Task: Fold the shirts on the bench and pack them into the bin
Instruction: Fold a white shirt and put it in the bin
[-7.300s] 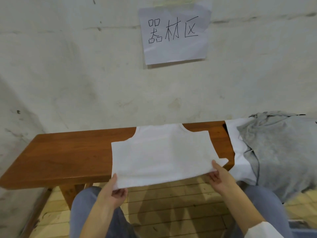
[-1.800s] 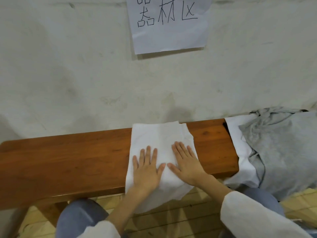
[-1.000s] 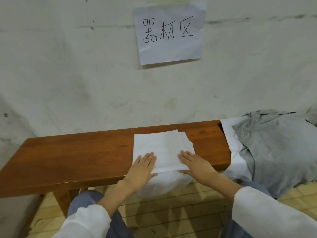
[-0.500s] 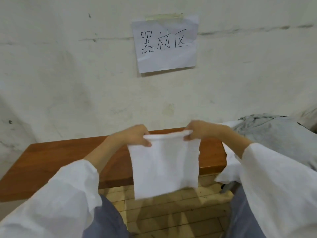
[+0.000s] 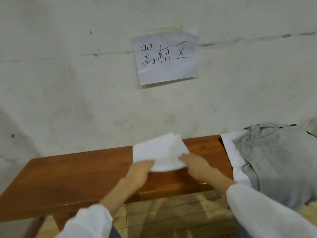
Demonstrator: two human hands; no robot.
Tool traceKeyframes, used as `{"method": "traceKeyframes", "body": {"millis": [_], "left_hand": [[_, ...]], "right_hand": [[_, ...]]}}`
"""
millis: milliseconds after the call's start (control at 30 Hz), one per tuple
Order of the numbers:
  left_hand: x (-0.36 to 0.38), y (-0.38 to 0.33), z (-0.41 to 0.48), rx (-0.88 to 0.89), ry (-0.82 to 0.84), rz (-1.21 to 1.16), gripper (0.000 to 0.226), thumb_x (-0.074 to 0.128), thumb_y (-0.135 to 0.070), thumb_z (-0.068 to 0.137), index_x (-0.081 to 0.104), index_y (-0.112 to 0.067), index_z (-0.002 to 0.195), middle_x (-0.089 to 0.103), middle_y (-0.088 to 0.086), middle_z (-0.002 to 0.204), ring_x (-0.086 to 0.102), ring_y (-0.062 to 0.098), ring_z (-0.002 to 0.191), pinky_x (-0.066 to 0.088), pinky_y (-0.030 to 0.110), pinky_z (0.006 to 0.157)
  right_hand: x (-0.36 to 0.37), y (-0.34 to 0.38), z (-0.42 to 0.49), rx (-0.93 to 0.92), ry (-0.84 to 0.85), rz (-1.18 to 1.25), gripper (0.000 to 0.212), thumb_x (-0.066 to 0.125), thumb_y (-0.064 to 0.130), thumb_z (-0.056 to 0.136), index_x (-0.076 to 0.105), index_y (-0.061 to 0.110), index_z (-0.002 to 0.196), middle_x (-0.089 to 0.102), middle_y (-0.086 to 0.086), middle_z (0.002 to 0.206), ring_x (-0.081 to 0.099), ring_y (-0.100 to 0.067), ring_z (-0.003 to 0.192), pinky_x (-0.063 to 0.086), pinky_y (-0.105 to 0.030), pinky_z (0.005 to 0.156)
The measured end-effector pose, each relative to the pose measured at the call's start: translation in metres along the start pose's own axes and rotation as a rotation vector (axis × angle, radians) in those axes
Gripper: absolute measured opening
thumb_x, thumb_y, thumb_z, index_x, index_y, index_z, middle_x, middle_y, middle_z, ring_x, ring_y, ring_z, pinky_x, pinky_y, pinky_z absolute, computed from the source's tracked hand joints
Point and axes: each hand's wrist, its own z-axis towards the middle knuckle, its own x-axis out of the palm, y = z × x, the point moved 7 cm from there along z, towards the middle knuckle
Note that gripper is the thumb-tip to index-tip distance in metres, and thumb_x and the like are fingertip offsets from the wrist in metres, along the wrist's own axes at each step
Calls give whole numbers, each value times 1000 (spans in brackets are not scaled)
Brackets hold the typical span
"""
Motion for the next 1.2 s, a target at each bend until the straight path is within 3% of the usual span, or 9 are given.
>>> {"method": "traceKeyframes", "body": {"millis": [133,267,400,533,700,867,1000,1100,1200], "left_hand": [[57,4,-42,-43,177,124,70,45,-4,96,11,-25,153,4,-4,160,9,16,147,13,27,117],[54,18,-46,-62,58,-62,52,47,-11,96,38,-30,143,27,-11,154,26,4,140,10,10,107],[36,50,-13,-280,-90,-269,27,53,-14,94,64,-23,118,57,-5,128,51,4,113,32,6,95],[32,92,22,-570,-149,-314,35,51,-22,96,53,-12,129,53,8,130,54,22,114,45,31,96],[39,118,51,-732,-185,-524,31,63,-17,88,59,-3,115,63,12,109,59,29,102,41,31,80],[41,129,63,-714,-285,-540,10,64,-9,81,60,-17,77,62,4,89,59,23,86,40,29,67],[32,123,62,-652,-411,-504,7,54,-8,89,49,-12,85,55,1,73,52,20,67,39,30,56],[30,126,61,-627,-491,-417,8,52,-9,92,50,-16,96,59,0,81,58,24,76,49,38,69],[40,129,65,-638,-388,-347,20,53,-9,92,54,-13,111,61,4,97,60,28,93,50,44,84]], "right_hand": [[53,-4,-19,47,39,28,69,40,10,99,1,32,151,-6,8,160,-3,-19,147,4,-40,118],[45,-9,-22,37,1,29,61,44,10,98,20,33,149,12,8,159,13,-17,146,5,-43,119],[18,-25,9,189,-125,316,37,46,9,97,54,25,129,51,2,136,50,-16,120,36,-25,105],[10,-35,55,225,-194,432,36,44,15,98,49,17,134,46,-4,141,47,-20,126,38,-27,103],[7,-34,110,249,-185,376,44,51,26,95,43,17,137,45,-9,135,48,-28,119,42,-37,99],[11,-38,136,256,-262,324,25,56,30,92,60,21,115,48,-3,123,46,-23,113,42,-34,94],[1,-39,129,250,-539,293,9,64,25,88,68,18,89,57,0,103,51,-21,100,42,-34,88],[-11,-31,120,195,-738,248,7,72,21,82,67,16,80,59,-3,92,53,-24,89,43,-38,81],[-11,-25,134,150,-652,217,6,67,21,86,67,16,87,57,-5,98,53,-26,95,42,-39,85]]}}
